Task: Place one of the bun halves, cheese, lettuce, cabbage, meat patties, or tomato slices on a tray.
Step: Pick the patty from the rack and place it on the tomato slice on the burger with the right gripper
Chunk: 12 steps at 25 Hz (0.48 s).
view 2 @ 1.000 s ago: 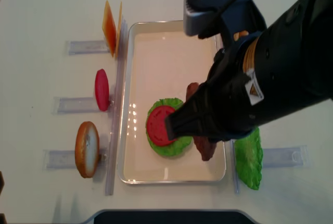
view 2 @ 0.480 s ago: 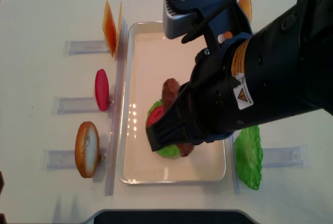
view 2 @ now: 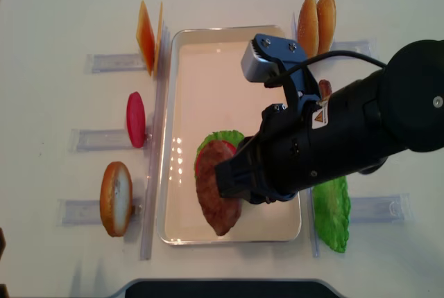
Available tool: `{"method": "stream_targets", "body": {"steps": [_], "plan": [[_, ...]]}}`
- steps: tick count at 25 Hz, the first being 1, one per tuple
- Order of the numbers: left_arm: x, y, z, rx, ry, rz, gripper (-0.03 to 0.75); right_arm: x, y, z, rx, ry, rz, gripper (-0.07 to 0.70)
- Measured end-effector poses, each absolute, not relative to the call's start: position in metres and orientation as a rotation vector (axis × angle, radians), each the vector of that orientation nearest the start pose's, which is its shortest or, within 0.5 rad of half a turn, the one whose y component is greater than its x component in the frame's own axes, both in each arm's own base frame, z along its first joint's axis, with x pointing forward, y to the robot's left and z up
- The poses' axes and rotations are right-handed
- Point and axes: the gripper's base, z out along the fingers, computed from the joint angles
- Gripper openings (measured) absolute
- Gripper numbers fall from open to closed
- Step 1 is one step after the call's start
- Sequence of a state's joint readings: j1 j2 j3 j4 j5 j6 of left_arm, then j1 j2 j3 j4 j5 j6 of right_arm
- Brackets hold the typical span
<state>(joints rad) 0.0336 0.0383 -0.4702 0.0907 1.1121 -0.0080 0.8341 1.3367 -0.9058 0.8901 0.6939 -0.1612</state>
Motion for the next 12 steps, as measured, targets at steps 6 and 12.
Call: {"method": "stream_targets", "body": {"steps": [6, 12], "plan": [[0.001, 0.007, 0.265, -0.048, 2.162, 0.126, 0.327, 0.167, 0.208, 0.262, -0.392, 2.387, 1.452, 0.167], [0.001, 0.007, 0.265, -0.048, 2.162, 0.126, 0.327, 0.188, 0.195, 0.236, -0.257, 2.36, 1.424, 0.167]]}}
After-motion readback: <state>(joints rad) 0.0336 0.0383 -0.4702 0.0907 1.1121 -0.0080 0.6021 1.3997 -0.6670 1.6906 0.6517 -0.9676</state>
